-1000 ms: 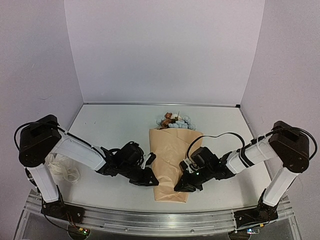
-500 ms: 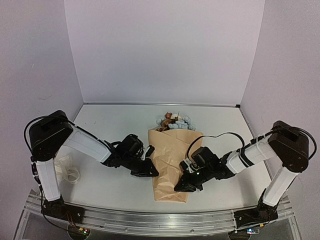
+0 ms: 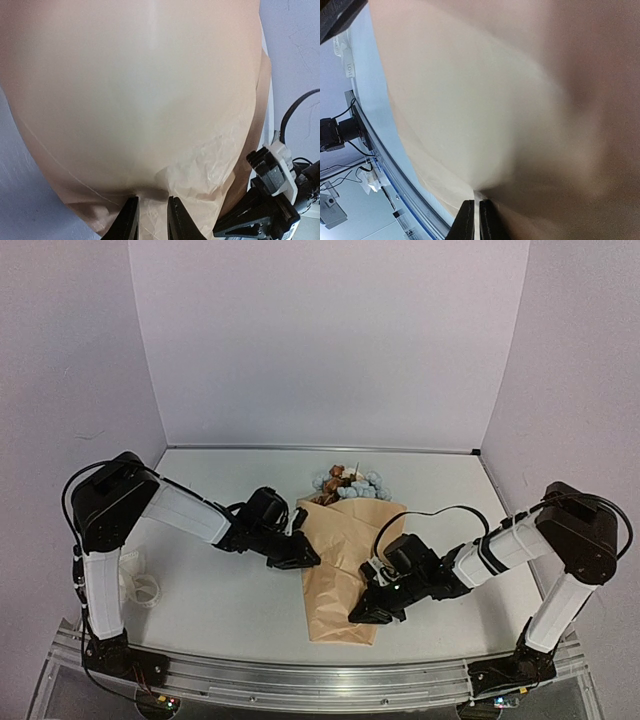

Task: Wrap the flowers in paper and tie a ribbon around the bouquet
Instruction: Press the fold line on the folded wrapping paper.

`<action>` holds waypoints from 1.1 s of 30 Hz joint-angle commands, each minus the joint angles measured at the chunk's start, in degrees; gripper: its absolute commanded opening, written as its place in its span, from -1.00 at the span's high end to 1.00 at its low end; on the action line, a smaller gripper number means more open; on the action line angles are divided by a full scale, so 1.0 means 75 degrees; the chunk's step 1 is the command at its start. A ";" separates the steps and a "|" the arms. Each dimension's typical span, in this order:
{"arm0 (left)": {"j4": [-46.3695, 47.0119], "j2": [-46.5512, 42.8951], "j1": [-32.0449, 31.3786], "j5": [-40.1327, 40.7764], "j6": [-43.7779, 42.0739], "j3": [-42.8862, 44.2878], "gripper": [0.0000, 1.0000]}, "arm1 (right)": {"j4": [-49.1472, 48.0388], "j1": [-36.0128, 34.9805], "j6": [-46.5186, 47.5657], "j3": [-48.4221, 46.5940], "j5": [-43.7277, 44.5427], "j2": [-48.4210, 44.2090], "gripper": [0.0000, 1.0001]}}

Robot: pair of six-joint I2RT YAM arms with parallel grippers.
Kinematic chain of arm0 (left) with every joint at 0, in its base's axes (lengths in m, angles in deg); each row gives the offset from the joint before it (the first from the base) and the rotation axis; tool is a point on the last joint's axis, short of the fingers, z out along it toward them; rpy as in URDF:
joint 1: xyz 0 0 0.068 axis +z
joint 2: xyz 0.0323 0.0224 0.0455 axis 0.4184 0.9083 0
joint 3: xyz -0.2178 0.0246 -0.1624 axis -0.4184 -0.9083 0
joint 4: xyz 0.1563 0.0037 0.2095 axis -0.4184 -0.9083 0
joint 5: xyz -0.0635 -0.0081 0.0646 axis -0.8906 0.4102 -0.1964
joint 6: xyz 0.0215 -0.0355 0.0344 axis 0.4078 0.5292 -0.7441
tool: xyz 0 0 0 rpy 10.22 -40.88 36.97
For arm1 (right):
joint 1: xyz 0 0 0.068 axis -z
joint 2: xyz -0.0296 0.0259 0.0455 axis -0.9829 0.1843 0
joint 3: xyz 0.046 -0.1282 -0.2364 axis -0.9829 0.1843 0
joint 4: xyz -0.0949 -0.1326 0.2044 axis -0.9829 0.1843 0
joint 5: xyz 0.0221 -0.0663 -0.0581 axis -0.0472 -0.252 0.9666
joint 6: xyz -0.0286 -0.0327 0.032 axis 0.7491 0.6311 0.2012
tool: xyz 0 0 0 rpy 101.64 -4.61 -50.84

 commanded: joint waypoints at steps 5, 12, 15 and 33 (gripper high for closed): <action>-0.0547 0.0653 0.0697 -0.0172 -0.0315 0.1006 0.59 | 0.1267 0.0015 0.0101 0.0412 0.0613 0.0446 0.88; -0.0849 0.1280 0.1299 -0.0405 -0.0620 0.1881 0.59 | 0.1267 0.0012 0.0125 0.0435 0.0591 0.0473 0.88; -0.1008 0.1623 0.1594 -0.0551 -0.0724 0.2439 0.59 | 0.1267 0.0016 0.0125 0.0432 0.0581 0.0493 0.88; -0.2068 0.2341 0.2708 -0.1013 -0.1559 0.5088 0.53 | 0.1567 0.0112 -0.0265 -0.0112 0.0178 -0.0184 0.82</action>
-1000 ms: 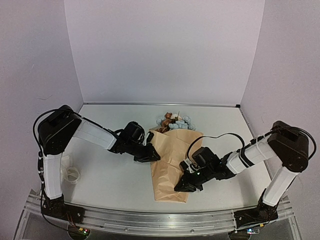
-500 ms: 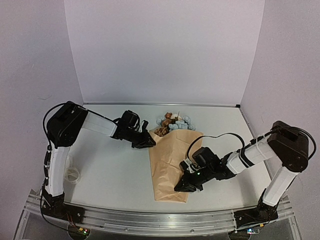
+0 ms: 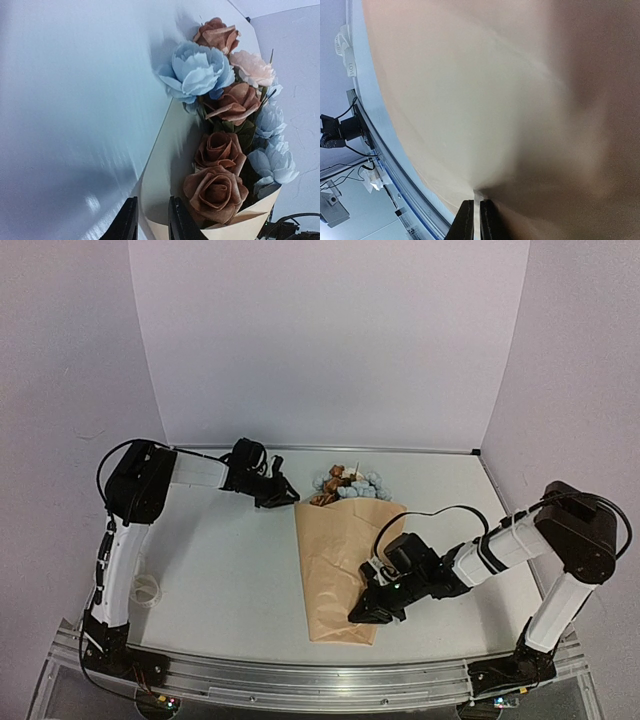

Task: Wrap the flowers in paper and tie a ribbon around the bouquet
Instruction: Press the fold line on the folded wrapping paper.

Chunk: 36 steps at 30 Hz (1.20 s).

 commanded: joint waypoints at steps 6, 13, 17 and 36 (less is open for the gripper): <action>-0.0432 -0.1622 0.0107 0.0143 -0.0349 -0.0255 0.45 | 0.3840 0.0199 0.0297 -0.0969 0.0756 -0.1505 0.54; 0.0275 -0.3404 0.0077 0.0105 0.0290 -0.2449 0.35 | 0.5408 0.0718 0.1004 -0.0934 0.1741 -0.2481 0.03; 0.0478 -0.4291 0.0006 0.0104 0.0527 -0.3653 0.33 | 0.5402 0.1144 0.1090 -0.1046 0.1674 -0.2132 -0.20; 0.0217 -0.6068 -0.0292 0.0420 0.1132 -0.5889 0.35 | 0.2679 0.1877 0.0184 -0.1433 0.1139 0.0255 0.49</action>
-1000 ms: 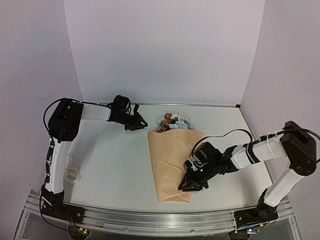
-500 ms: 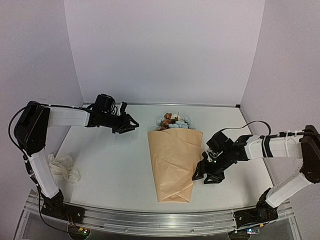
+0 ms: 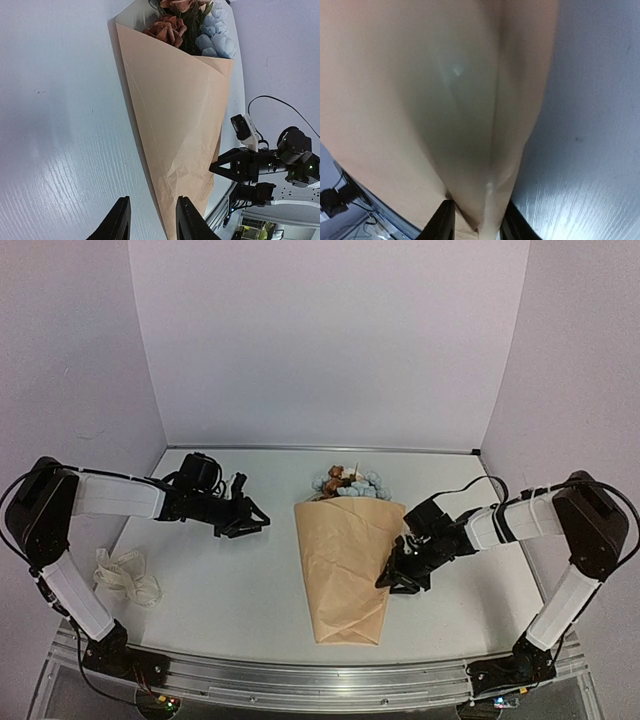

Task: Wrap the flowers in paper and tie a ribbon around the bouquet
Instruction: Press the fold line on the folded wrapping paper, then pick up the ribbon from the corner of the board.

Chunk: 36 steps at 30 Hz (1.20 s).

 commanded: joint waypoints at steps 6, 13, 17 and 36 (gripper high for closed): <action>-0.1074 -0.1080 0.0063 0.1938 0.0312 -0.0218 0.34 | -0.0538 0.0234 -0.0223 -0.0742 -0.0056 0.1081 0.71; -0.2552 -0.1693 0.0312 0.3966 0.0712 -0.0302 0.30 | -0.0492 0.0720 -0.0071 -0.1465 -0.0591 0.1644 0.74; -0.3653 -0.2093 0.0397 0.5454 0.1296 -0.0423 0.17 | -0.0210 0.0888 0.0174 -0.1911 -0.1024 0.1814 0.71; -0.6068 -0.2921 0.0617 0.7922 0.5172 -0.2020 -0.17 | 0.0234 0.0899 0.0618 -0.1281 -0.1355 -0.0292 -0.11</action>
